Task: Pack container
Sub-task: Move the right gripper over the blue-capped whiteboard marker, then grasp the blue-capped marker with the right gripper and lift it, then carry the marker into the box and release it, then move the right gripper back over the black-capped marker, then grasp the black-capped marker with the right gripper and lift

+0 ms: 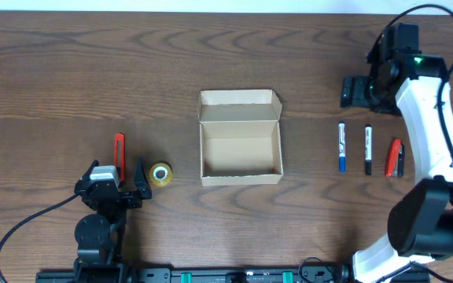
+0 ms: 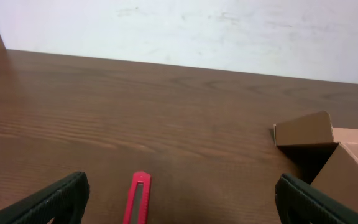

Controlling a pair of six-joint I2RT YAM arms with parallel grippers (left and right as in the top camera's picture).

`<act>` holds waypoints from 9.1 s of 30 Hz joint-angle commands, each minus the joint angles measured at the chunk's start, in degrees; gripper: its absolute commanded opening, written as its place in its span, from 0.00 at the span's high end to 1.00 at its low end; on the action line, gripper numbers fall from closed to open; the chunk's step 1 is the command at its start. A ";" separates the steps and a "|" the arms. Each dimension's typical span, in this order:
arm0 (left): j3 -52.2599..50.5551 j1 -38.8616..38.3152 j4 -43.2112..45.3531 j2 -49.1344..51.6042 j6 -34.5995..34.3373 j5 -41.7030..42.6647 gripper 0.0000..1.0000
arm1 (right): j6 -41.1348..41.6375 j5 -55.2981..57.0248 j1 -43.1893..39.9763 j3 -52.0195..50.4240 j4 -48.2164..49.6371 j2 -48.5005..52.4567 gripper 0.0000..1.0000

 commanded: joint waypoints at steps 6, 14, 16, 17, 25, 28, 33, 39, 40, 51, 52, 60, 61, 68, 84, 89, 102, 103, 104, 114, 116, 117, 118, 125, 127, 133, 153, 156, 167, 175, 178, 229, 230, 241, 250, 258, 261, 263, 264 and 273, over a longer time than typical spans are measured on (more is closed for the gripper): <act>-1.11 -0.13 -2.49 0.17 -0.70 0.04 0.05 | 2.36 -3.28 1.16 -13.09 6.69 2.43 0.08; -1.11 -0.13 -2.49 0.17 -1.11 0.07 0.05 | 2.60 -3.26 1.22 -20.31 11.32 2.47 0.08; -1.11 -0.13 -2.49 0.17 -1.11 0.07 0.05 | 2.58 -3.28 1.25 -21.44 12.81 2.60 0.07; -1.11 -0.13 -2.49 0.17 -1.11 0.07 0.05 | 2.58 -3.26 1.18 -22.08 13.55 2.67 0.07; -1.11 -0.13 -2.49 0.17 -1.33 0.09 0.05 | 2.56 -3.26 1.14 -25.75 18.23 2.84 0.07; -1.11 -0.13 -2.49 0.17 -1.36 0.09 0.05 | 2.56 -3.26 1.01 -25.77 18.86 2.84 0.07; -1.11 -0.13 -2.49 0.17 -1.36 0.09 0.05 | 2.58 -3.26 0.35 -25.79 19.82 2.84 0.08; -1.11 -0.13 -2.49 0.17 -1.38 0.09 0.05 | 2.58 -3.26 -0.33 -25.79 19.98 3.82 0.08; -1.11 -0.13 -2.49 0.17 -1.55 0.07 0.05 | 2.56 -3.28 -0.37 -25.79 20.09 4.42 0.08; -1.11 -0.13 -2.49 0.17 -1.75 0.07 0.05 | 2.58 -3.30 -0.37 -25.79 20.61 10.08 0.10; -1.11 -0.13 -2.49 0.17 -1.77 0.07 0.05 | 2.58 -3.30 -0.37 -25.79 20.63 10.23 0.10; -1.11 -0.13 -2.49 0.17 -1.77 0.07 0.05 | 2.58 -3.74 -0.37 -25.79 21.33 10.23 0.83; -1.11 -0.13 -2.47 0.17 -1.75 0.07 0.04 | 2.60 -3.74 -0.37 -25.79 21.33 10.23 0.92; -1.11 -0.13 -2.47 0.17 -1.77 0.07 0.05 | 2.58 -3.74 -0.37 -25.79 22.49 10.23 0.99; -1.11 -0.13 -2.49 0.17 -1.75 0.07 0.05 | -5.14 -30.67 1.42 -11.63 23.61 -7.41 0.99; -1.11 -0.13 -2.49 0.17 -1.75 0.09 0.05 | -19.93 -31.80 7.61 -5.40 15.23 -14.75 0.99; -1.11 -0.13 -2.38 0.17 -1.75 1.57 0.05 | -61.16 -18.23 32.76 0.22 -2.99 -16.28 0.99; -1.11 -0.13 -2.38 0.17 -1.75 1.60 0.05 | -62.75 -16.90 33.90 0.22 -2.71 -16.04 0.99; -1.11 -0.13 -2.38 0.17 -1.75 1.62 0.05 | -64.02 -15.98 34.88 0.22 -2.32 -15.82 0.99; -1.11 -0.13 -2.27 0.17 -1.75 2.64 0.05 | -66.88 -15.87 37.57 0.17 -0.61 -4.92 0.99; -1.11 -0.13 -2.27 0.17 -1.75 2.64 0.05 | -66.90 -15.87 37.57 0.15 -0.52 -1.46 0.99; -1.11 -0.13 -2.27 0.17 -1.75 2.62 0.05 | -66.90 -15.87 37.57 0.15 -0.48 0.17 0.99; -1.11 -0.13 -2.27 0.17 -1.75 2.62 0.05 | -66.90 -15.85 37.57 0.15 -0.26 1.55 0.99; -1.11 -0.13 -2.27 0.17 -1.75 2.62 0.05 | -66.88 -16.50 37.59 0.15 1.75 9.55 0.99; -1.11 -0.13 -2.27 0.17 -1.75 2.62 0.05 | -66.88 -16.98 37.57 0.15 2.27 11.41 0.99; -1.11 -0.13 -2.27 0.17 -1.75 2.60 0.05 | -66.90 -18.78 37.57 0.11 2.64 15.30 0.99; -1.11 -0.13 -2.29 0.17 -1.73 2.60 0.05 | -64.89 -21.64 37.51 3.54 1.16 11.26 0.76; -1.11 -0.13 -2.29 0.17 -1.73 2.58 0.05 | -62.03 -23.32 36.63 7.17 2.08 5.44 0.73; -1.11 -0.13 -2.29 0.17 -1.73 2.58 0.05 | -31.56 -16.68 21.57 13.99 5.09 -12.26 0.49; -1.11 -0.13 -2.29 0.17 -1.73 2.60 0.05 | -2.56 -0.33 2.36 13.92 1.44 -9.55 0.01; -1.11 -0.13 -2.29 0.17 -1.75 2.60 0.04 | 0.76 2.62 -3.41 13.90 -0.26 -7.23 0.01; -1.11 -0.13 -2.27 0.17 -1.75 2.62 0.05 | -15.52 -5.40 -11.63 -21.07 13.53 4.55 0.07; -1.11 -0.13 -2.27 0.17 -1.75 2.62 0.05 | -15.54 -5.40 -11.63 -21.09 13.66 4.55 0.07; -1.11 -0.13 -2.27 0.17 -1.75 2.60 0.05 | -15.47 -5.40 -11.67 -21.35 14.25 5.92 0.06; -1.11 -0.13 -2.27 0.17 -1.75 2.60 0.04 | -15.30 -5.42 -11.67 -21.35 14.32 9.49 0.08; -1.11 -0.13 -2.27 0.17 -1.75 2.60 0.05 | -13.94 -5.62 -11.65 -21.35 15.10 9.49 0.54; -1.11 -0.13 -2.25 0.17 -1.75 2.60 0.05 | -13.94 -5.64 -11.65 -21.35 15.21 9.49 0.70; -1.11 -0.13 -2.25 0.17 -1.75 2.60 0.05 | -13.92 -5.62 -11.67 -21.35 15.32 9.49 0.82; -1.11 -0.13 -2.25 0.17 -1.75 2.60 0.05 | -13.94 -5.62 -11.67 -21.35 15.37 9.49 0.85; -1.11 -0.13 -2.23 0.17 -1.75 2.60 0.05 | -13.55 -9.49 -11.61 -21.24 16.44 9.33 0.99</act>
